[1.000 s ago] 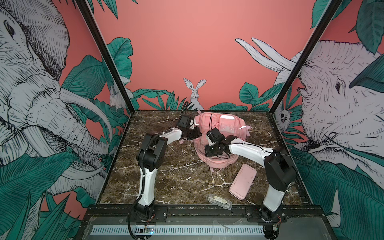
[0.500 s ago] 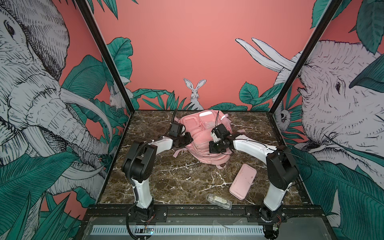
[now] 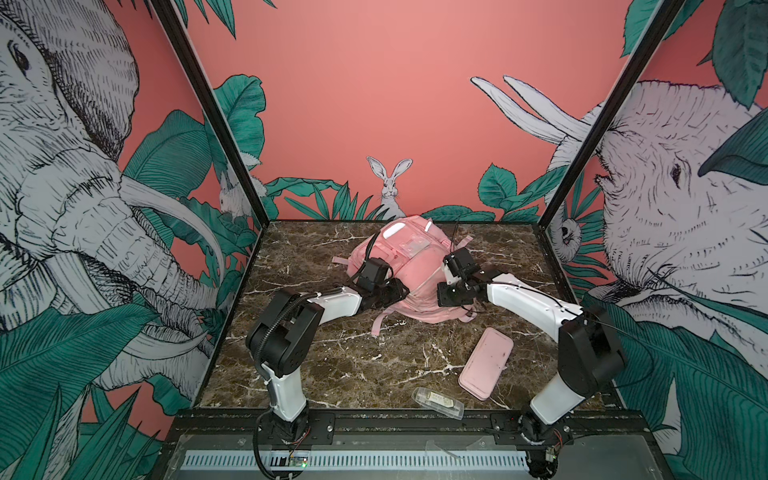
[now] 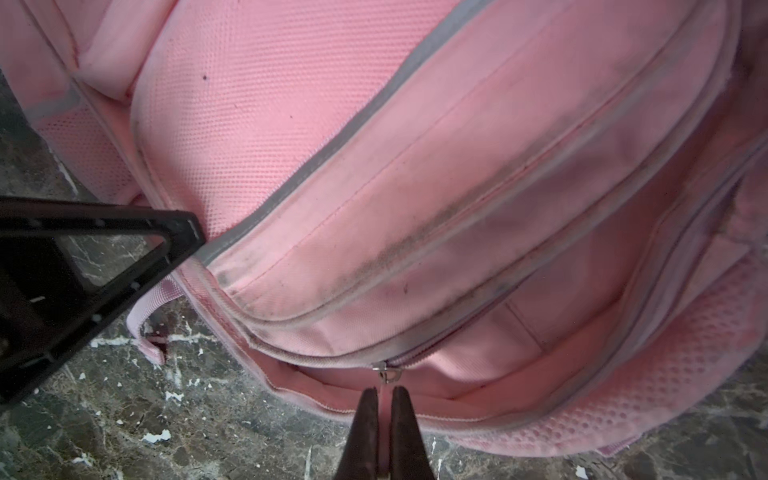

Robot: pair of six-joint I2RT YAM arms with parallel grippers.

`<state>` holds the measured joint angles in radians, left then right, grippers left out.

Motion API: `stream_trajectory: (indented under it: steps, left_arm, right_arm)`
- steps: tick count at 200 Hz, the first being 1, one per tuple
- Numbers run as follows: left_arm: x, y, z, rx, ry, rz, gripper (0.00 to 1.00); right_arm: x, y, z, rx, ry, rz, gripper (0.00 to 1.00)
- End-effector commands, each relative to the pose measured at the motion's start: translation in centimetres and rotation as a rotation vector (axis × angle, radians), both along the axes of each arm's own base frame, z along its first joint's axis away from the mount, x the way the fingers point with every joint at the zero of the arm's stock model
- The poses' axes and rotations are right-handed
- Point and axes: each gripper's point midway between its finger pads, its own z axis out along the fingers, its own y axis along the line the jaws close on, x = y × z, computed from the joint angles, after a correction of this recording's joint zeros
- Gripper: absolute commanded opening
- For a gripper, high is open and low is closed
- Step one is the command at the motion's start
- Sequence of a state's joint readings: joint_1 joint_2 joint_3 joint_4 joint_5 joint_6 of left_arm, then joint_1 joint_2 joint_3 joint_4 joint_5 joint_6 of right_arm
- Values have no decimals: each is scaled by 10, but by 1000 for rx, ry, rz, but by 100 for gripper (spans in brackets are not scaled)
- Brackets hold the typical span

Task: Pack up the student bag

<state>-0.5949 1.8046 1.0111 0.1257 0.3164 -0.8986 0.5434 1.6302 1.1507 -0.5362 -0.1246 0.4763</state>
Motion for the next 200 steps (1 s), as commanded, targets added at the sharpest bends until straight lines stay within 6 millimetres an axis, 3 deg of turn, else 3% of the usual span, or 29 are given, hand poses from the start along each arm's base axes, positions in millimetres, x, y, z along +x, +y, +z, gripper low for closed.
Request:
stream_trajectory:
  steps: [1, 28, 98, 125, 153, 200]
  left_arm:
    - [12, -12, 21, -57, -44, 6, 45]
    - [12, -23, 24, -80, -43, -4, 44]
    - [7, -40, 28, -89, -52, -39, 44]
    - [2, -39, 30, -77, -52, -61, 47]
    - [-2, -14, 33, 45, -90, -80, 55]
    - [17, 59, 40, 205, -127, -5, 63]
  right_arm:
    - [-10, 9, -3, 53, 15, -6, 0]
    - [-10, 27, 0, 91, 3, -1, 0]
    - [-3, 99, 11, 197, -24, 36, 0]
    - [3, 99, 11, 178, -43, 21, 0]
    - [2, 82, 13, 149, -56, 0, 0]
    - [-3, 59, 17, 142, -64, -24, 0]
